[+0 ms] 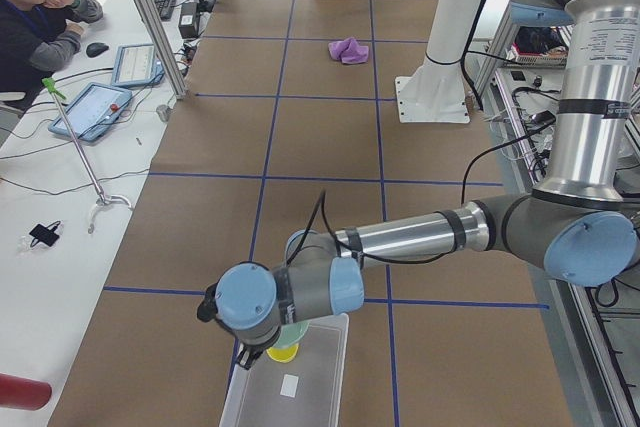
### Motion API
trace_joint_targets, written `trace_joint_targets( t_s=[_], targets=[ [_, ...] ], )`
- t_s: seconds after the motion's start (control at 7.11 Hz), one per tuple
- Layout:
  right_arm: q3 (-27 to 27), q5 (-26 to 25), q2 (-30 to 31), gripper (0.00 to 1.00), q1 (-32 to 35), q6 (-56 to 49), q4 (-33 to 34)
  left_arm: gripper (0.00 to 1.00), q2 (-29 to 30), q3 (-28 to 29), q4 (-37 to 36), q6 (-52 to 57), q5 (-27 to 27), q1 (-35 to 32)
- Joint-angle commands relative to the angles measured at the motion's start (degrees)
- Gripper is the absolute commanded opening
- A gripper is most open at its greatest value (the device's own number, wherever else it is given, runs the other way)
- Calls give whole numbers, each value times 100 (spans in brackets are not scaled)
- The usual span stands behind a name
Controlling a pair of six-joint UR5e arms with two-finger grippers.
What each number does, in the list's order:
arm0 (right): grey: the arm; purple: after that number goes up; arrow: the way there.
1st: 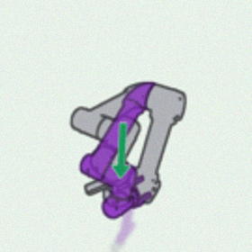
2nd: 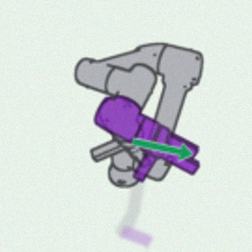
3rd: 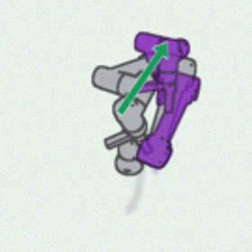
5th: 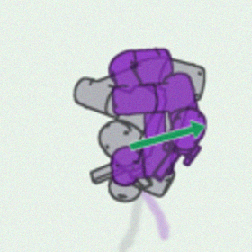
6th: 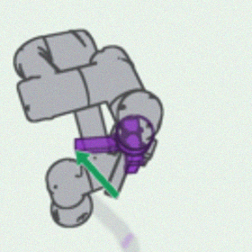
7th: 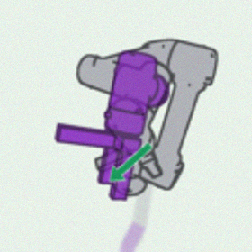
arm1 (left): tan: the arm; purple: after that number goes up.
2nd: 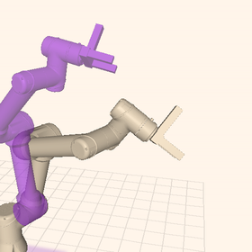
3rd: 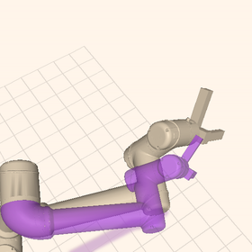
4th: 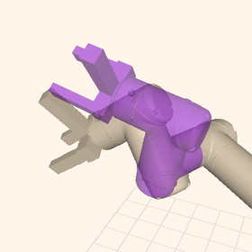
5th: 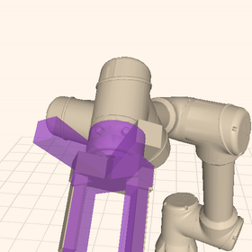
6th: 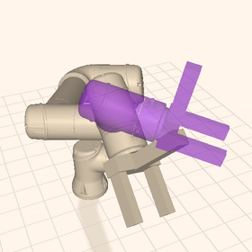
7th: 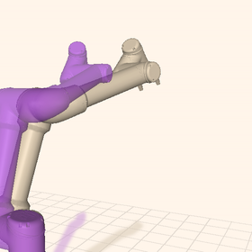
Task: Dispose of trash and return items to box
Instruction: 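Carry the pale green bowl with the left gripper into the clear bin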
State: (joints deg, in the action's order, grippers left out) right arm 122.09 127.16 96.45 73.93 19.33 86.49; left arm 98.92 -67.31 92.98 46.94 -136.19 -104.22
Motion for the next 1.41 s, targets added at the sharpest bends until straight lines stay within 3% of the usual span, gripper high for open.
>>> trace_joint_targets(
  t_s=[0.0,0.28,0.56,0.98,1.12,1.27],
  targets=[
    [-10,-7,-47,100,-37,0,0,0,523,2311,1784,474,57,-142],
    [-19,-16,-65,100,-46,0,0,0,409,2477,2213,238,57,-108],
    [-19,-16,-74,100,-46,0,0,0,330,3054,3746,-847,362,15],
    [-19,-16,-74,100,-46,0,0,0,339,3145,4131,-1424,576,674],
    [-10,-16,-74,100,-46,0,0,41,347,3137,4132,-1424,567,718],
    [-19,-16,-74,100,-46,0,0,98,347,3067,4141,-1407,558,719]
  ],
)
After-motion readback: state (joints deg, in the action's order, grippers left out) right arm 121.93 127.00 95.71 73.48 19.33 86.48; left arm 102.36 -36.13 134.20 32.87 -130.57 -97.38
